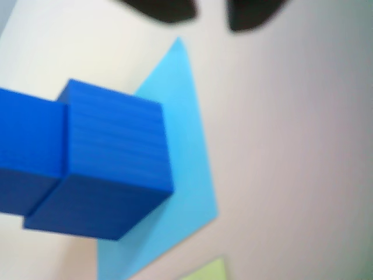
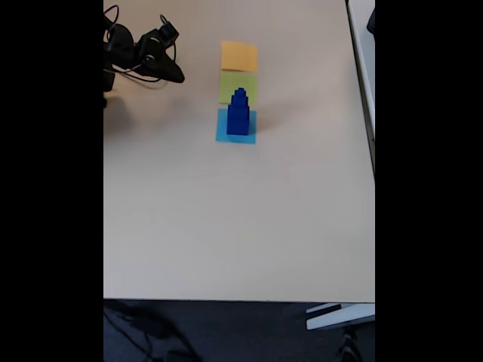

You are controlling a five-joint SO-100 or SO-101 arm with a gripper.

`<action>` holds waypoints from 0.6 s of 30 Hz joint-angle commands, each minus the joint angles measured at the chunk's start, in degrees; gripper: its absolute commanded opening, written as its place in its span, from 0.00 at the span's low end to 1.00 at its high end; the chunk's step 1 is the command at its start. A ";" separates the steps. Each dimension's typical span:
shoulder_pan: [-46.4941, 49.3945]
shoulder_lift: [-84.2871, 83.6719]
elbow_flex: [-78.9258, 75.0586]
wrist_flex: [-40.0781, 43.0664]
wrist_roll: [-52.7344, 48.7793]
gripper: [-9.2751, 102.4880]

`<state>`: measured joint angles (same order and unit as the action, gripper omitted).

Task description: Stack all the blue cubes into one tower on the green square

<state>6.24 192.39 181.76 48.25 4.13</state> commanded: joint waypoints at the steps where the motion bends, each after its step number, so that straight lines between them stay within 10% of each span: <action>1: 1.32 1.41 0.53 2.37 -9.23 0.08; 18: 0.53 1.41 0.53 6.59 -14.06 0.08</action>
<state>7.29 192.39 181.76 54.49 -10.72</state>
